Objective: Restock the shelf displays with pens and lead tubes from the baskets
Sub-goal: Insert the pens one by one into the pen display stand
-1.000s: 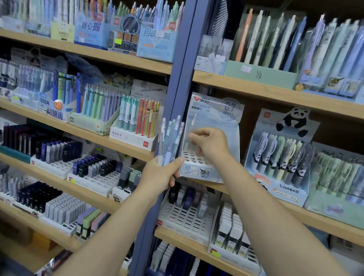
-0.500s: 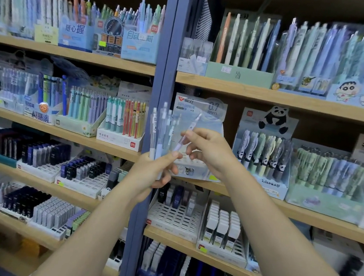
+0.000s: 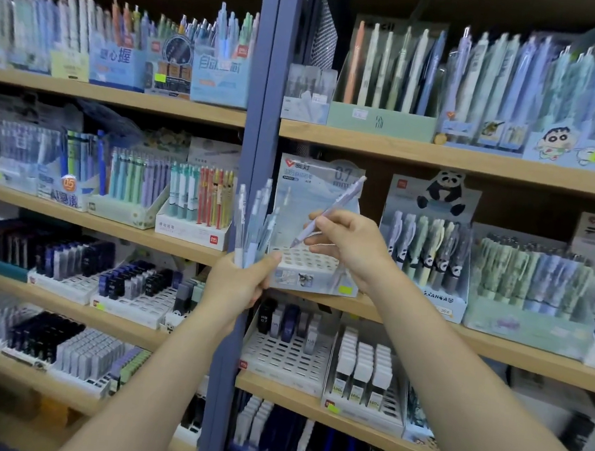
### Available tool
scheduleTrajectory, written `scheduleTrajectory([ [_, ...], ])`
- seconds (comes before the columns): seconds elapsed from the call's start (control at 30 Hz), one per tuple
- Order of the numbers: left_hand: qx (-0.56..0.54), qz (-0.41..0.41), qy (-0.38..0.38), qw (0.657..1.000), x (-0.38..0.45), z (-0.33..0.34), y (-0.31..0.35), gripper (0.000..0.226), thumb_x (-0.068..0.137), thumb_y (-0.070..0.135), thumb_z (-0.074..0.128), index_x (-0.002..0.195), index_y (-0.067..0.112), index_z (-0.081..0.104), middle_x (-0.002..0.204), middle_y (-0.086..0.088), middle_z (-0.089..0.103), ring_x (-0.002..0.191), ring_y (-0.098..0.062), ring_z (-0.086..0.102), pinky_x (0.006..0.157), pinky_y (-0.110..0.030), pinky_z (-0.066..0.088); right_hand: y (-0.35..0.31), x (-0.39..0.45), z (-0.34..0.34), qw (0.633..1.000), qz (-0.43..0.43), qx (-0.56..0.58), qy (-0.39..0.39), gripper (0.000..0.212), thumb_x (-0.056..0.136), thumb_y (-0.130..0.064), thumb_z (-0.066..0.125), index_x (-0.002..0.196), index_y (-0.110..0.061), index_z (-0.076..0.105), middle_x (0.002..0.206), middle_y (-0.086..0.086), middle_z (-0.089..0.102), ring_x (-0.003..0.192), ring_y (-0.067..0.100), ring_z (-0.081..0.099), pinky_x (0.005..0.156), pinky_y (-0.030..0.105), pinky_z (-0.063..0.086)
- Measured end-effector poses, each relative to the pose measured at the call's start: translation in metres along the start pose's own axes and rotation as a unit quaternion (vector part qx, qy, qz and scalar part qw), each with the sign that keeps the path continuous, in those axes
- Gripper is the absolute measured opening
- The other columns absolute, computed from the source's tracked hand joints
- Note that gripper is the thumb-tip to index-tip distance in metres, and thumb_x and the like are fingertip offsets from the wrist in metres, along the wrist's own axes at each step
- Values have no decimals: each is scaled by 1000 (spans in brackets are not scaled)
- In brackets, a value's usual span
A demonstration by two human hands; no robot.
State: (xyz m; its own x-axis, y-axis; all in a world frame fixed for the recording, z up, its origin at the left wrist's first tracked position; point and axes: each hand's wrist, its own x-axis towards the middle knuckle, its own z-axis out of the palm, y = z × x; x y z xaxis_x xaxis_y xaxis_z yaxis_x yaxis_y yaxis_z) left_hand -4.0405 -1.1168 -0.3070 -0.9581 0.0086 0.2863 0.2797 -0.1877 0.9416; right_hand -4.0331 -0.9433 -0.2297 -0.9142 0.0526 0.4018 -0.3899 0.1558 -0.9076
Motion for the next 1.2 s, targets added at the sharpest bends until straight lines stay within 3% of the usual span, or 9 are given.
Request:
scheduleTrajectory([
  [0.13,15,4,50,999,10,-5,-10,28,85,28,80,79,12,57,59,2,50,49,-11,40,48,-24,33,3,21,5,995,1,-59,78,7,97,-9,62,96,-7,69,88,9,72,72,21,74,76,35,63],
  [0.37,-15,-18,45,999,20,-2,-23,35,80,24,85,79,14,51,68,0,48,53,-11,41,50,-25,33,27,55,21,985,13,-149,80,12,100,-15,59,89,-19,61,85,10,72,74,21,75,77,39,63],
  [0.63,-38,-22,35,998,22,1,-30,35,82,29,82,76,17,49,57,5,46,40,-5,36,44,-20,31,28,60,18,972,-29,-223,74,13,102,-17,55,90,-19,58,86,6,69,66,18,74,64,29,61],
  [0.83,-44,-13,48,998,21,6,-29,30,84,24,81,75,17,53,56,7,50,40,-3,40,42,-17,34,36,65,16,961,28,-274,25,12,98,-17,63,86,-14,66,81,7,72,74,22,75,82,42,62],
  [0.9,-40,-13,49,998,21,6,-29,31,84,25,81,74,17,52,56,7,49,40,-3,41,43,-18,34,37,65,17,955,36,-292,27,17,95,-18,68,79,-10,72,76,8,73,70,21,72,76,39,62],
  [0.93,-37,-13,48,998,20,6,-28,32,84,25,81,74,17,52,56,7,49,40,-3,41,44,-18,34,37,65,18,952,37,-302,26,20,94,-19,70,77,-7,74,73,8,72,64,21,68,65,34,59],
  [1.0,-30,-16,50,998,20,5,-26,31,84,25,82,75,17,52,57,7,50,42,-4,41,45,-19,34,35,64,21,942,39,-331,30,25,92,-22,72,77,-3,77,62,7,65,47,17,53,48,26,43],
  [1.07,-25,-21,47,998,20,4,-24,32,84,25,82,75,17,52,59,6,50,43,-5,42,45,-19,34,33,64,23,933,41,-353,45,26,91,-24,74,79,-1,78,58,7,58,41,13,45,48,25,38],
  [1.2,-19,-20,25,999,17,3,-20,35,85,28,80,79,15,48,59,3,45,43,-7,36,45,-20,32,30,64,21,926,65,-367,59,33,86,-32,78,78,0,76,58,7,56,44,17,45,54,30,42],
])
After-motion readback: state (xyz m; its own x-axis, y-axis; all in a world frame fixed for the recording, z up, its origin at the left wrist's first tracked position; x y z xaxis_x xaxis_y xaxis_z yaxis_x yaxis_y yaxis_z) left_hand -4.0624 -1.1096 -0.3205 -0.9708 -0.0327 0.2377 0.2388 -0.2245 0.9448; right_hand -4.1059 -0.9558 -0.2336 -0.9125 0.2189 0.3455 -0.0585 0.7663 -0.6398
